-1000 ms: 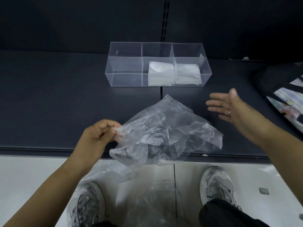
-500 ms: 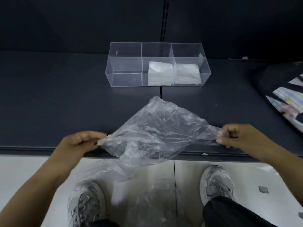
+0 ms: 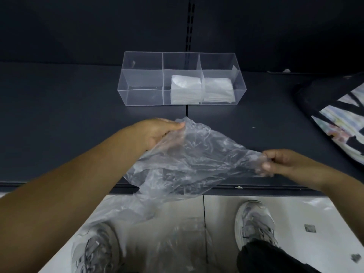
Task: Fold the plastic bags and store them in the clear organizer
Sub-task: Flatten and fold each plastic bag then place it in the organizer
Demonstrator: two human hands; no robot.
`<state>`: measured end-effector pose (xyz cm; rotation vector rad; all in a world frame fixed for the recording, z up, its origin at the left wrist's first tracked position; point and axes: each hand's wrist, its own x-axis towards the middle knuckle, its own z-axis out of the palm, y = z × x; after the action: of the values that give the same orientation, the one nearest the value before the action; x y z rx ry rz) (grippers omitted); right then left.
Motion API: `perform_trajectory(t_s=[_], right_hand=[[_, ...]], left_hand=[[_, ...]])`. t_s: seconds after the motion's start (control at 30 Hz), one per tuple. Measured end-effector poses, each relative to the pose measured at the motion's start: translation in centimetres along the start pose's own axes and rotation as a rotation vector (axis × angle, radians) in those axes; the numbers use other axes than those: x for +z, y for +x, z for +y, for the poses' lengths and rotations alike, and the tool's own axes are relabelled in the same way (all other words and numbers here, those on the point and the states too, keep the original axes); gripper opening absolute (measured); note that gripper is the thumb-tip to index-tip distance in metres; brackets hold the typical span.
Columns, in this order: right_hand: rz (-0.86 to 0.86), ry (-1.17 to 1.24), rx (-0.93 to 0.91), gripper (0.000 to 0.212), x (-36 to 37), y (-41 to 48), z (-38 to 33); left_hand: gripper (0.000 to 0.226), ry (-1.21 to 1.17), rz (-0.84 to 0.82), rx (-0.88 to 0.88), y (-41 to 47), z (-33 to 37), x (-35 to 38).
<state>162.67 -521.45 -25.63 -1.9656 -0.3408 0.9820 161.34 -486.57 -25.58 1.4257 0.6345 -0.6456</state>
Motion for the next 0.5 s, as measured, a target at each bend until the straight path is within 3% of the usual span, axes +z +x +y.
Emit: perform_trajectory(t_s=[0.2,0.27,0.37,0.5], right_hand=[[0.186,0.172,-0.018,0.051,-0.6,0.6,-0.2],[0.273,0.247,-0.004,0.044,-0.8,1.1,-0.5],[0.420,0.351,0.014,0.017,-1.1,2.2,-0.9],[0.641,0.363,0.045,0.017,-2.4,4.8,-0.6]], left_hand=[[0.009,-0.320,0.241,0.182,-0.8,-0.8,-2.5],[0.006,-0.383,0.269,0.213,-1.2,-1.1,-3.3],[0.004,-0.480,0.312,0.230,-1.5,-1.6,-4.4],[0.005,-0.472,0.369,0.228,-1.8,-2.0,-5.7]])
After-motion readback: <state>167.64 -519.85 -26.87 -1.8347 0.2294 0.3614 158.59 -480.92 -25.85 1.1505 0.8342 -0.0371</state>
